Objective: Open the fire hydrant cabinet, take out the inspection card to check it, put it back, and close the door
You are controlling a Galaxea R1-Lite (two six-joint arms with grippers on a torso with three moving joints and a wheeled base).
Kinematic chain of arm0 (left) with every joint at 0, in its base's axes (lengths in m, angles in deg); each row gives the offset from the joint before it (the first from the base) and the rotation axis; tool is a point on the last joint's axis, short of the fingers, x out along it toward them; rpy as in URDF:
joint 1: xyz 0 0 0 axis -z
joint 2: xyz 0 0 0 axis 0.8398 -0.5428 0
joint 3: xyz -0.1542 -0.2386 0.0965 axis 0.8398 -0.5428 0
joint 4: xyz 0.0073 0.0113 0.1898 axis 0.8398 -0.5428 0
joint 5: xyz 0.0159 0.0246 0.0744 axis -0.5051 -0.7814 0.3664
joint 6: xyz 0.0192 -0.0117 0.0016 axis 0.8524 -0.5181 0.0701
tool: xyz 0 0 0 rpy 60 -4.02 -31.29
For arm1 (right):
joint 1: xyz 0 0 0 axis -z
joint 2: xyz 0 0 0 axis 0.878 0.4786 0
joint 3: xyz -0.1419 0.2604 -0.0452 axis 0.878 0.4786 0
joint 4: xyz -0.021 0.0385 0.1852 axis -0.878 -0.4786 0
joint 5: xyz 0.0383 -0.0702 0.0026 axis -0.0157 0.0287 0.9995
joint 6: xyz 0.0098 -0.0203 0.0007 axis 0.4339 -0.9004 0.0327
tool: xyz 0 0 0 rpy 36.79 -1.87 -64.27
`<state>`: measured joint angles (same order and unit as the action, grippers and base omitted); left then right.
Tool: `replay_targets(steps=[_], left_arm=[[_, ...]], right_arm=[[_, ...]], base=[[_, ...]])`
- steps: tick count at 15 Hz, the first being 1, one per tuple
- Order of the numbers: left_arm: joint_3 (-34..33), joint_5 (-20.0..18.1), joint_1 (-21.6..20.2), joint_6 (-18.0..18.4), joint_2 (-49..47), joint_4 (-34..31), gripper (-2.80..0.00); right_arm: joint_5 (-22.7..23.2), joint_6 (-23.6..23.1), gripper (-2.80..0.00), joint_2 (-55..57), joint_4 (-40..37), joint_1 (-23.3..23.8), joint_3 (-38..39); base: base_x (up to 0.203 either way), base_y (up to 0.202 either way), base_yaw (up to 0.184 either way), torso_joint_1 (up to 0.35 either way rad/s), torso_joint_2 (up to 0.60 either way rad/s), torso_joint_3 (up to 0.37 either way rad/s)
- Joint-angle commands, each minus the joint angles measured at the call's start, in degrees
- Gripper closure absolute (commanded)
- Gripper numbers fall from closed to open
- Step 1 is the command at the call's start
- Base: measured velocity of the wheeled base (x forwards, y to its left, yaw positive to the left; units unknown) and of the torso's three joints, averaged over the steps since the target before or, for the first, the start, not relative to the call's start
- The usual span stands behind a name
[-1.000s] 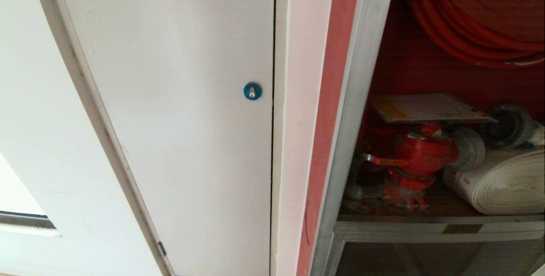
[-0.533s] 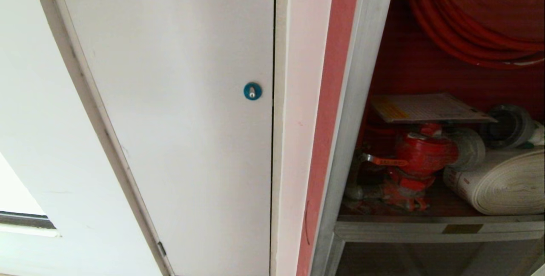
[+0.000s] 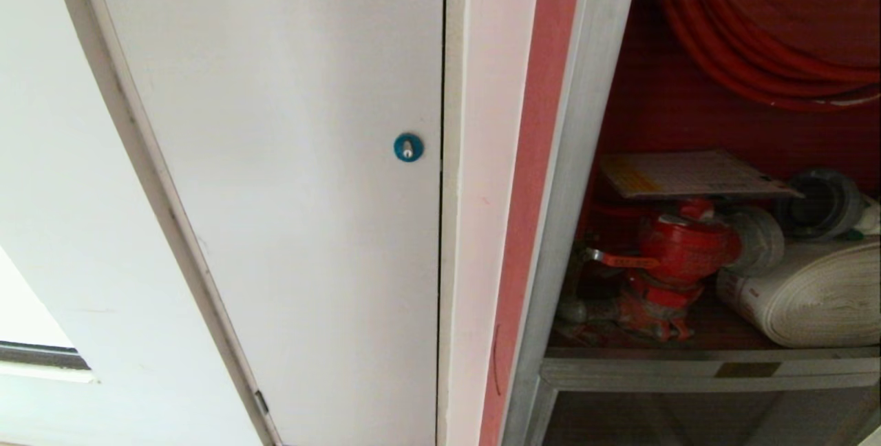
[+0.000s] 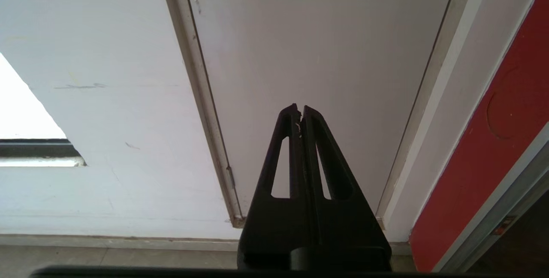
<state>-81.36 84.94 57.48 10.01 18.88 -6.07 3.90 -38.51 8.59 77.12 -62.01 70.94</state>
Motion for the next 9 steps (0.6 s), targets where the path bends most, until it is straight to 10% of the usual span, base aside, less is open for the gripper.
replay_targets(steps=[1, 9], left_arm=[[0.0, 0.04, 0.0, -0.24, -0.11, -0.02, 0.0], [0.0, 0.13, 0.0, -0.77, -0.11, -0.02, 0.0]], right_arm=[[0.02, -0.03, 0.0, 0.07, 0.0, -0.02, 0.0], [0.02, -0.03, 0.0, 0.07, 0.0, -0.02, 0.0]], base=[[0.0, 0.0, 0.0, 0.0, 0.0, 0.0], [0.0, 0.0, 0.0, 0.0, 0.0, 0.0]])
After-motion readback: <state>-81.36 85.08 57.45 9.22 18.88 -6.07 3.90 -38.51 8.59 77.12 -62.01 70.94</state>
